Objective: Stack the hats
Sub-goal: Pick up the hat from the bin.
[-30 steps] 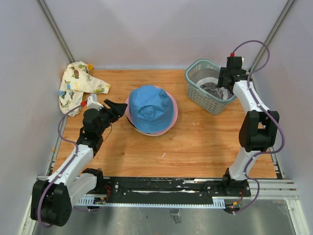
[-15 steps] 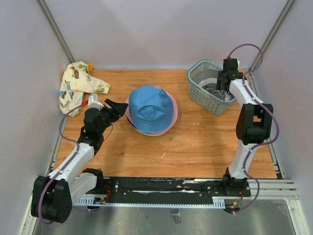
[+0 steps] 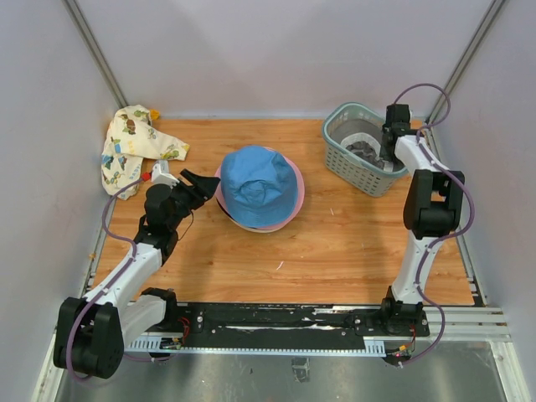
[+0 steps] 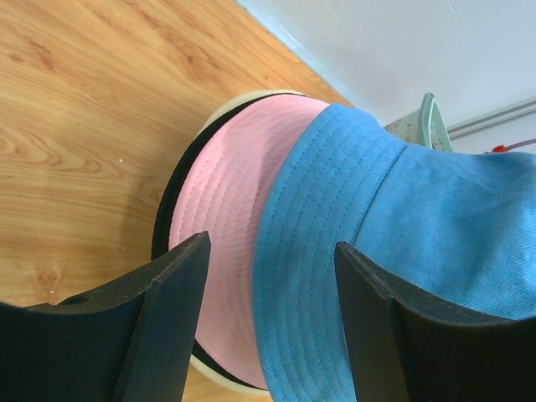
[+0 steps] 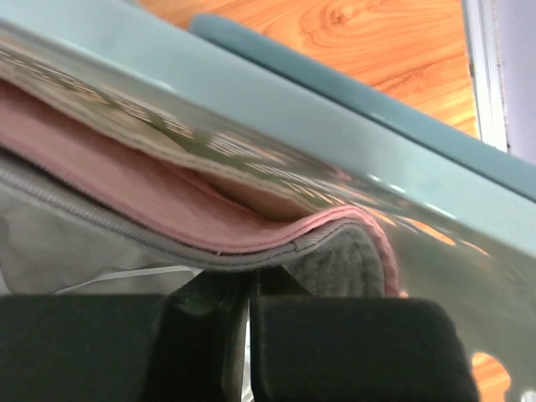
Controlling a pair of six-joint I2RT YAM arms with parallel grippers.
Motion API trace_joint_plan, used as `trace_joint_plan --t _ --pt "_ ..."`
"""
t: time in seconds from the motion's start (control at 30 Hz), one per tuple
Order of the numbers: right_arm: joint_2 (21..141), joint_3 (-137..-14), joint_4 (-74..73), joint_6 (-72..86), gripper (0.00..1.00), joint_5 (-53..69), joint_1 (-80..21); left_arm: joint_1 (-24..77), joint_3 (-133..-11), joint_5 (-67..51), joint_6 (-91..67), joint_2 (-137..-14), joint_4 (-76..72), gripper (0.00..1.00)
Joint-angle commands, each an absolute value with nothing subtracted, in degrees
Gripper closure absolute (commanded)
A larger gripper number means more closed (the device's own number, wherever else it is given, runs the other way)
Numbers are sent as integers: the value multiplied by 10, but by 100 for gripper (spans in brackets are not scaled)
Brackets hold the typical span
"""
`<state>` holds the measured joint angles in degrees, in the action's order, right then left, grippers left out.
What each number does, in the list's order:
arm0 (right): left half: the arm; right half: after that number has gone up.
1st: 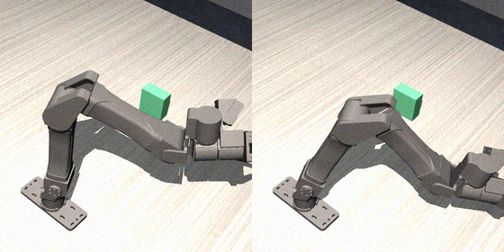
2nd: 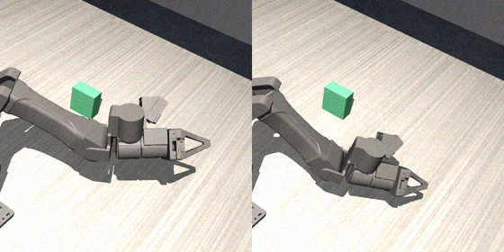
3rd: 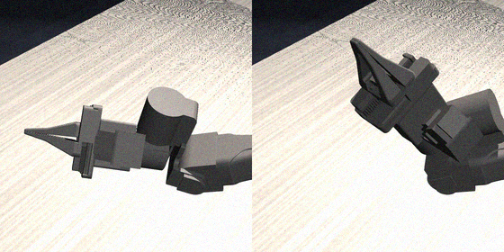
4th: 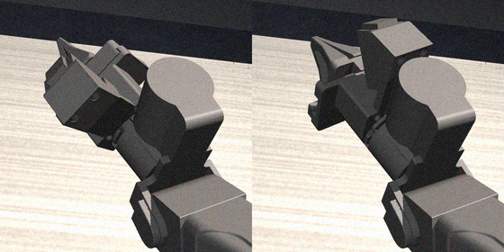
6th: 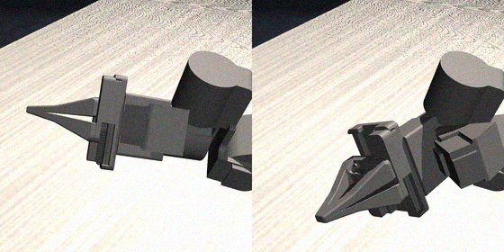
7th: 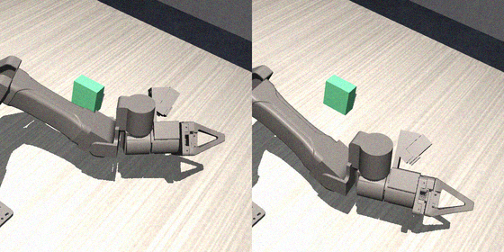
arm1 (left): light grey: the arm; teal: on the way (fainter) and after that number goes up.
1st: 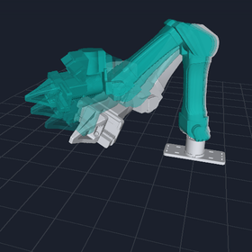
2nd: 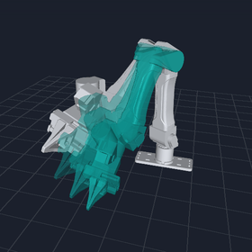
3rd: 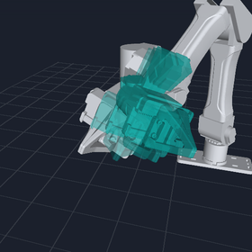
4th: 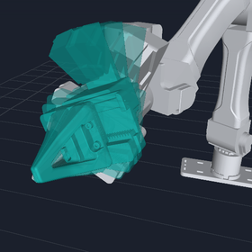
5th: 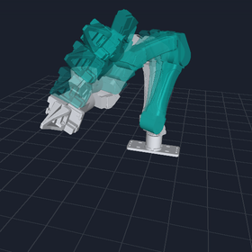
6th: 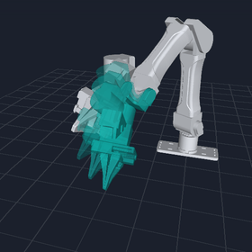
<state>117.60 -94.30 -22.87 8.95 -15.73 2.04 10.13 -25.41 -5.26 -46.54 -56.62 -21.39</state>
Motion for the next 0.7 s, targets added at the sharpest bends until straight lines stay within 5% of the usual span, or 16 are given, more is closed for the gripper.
trace_joint_plan --t 0.0,0.67 --pt "1189 -968 -265 96 99 -110 29 97 -249 -60 -464 -570 -238 35" --pt "914 -899 -216 92 99 -93 -60 97 -258 -54 -465 -534 -213 35"
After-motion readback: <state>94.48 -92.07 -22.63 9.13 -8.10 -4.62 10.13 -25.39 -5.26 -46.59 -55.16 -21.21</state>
